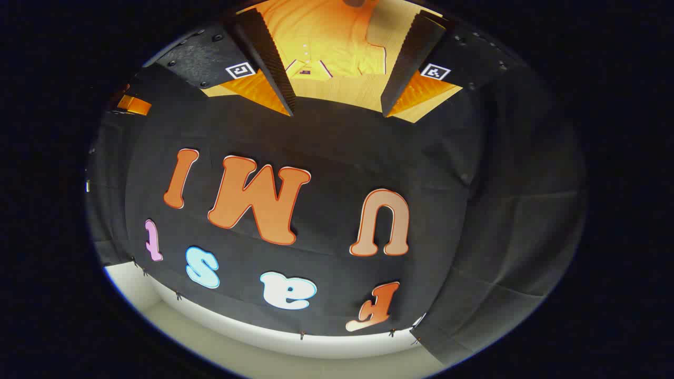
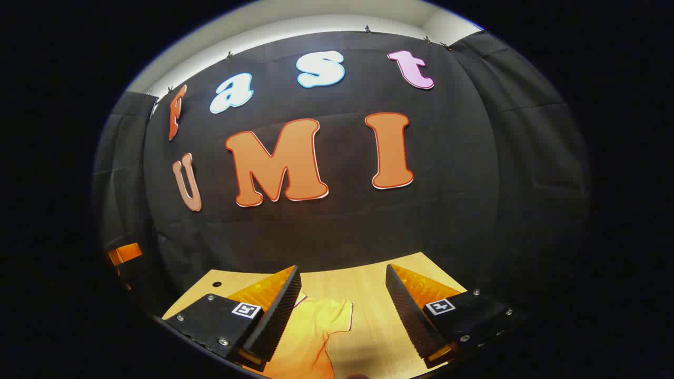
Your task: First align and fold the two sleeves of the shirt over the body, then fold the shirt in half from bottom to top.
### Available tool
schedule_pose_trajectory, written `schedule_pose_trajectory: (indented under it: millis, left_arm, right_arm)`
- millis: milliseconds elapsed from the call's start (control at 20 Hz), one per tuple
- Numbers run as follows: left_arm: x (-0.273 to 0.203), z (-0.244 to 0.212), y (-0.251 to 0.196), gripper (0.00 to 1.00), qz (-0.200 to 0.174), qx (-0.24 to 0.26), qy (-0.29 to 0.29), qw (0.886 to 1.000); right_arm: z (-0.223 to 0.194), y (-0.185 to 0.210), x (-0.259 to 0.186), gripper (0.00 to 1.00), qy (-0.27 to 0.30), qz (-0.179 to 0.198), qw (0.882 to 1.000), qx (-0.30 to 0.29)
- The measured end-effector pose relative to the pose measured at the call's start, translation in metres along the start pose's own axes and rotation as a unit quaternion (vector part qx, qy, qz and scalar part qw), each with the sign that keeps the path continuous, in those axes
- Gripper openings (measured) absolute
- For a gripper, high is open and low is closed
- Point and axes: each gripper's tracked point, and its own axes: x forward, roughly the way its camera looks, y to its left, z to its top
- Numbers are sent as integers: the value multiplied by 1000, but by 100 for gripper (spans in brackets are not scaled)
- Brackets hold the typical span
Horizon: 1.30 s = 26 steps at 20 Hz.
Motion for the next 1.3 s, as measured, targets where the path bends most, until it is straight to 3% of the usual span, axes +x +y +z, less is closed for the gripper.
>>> schedule_pose_trajectory:
  millis: [250,600,1000,1300]
  left_arm:
    - [22,2,19,98,-5,14,-2,1000]
    - [21,-2,36,98,5,11,2,1000]
    - [24,-8,40,95,13,9,9,1000]
    - [27,-15,42,98,19,6,18,1000]
  right_arm:
    - [-28,9,9,98,44,-22,999,-4]
    - [-23,33,19,98,50,4,999,-22]
    - [-43,34,29,97,92,2,995,-41]
    - [-57,41,55,98,150,9,986,-74]
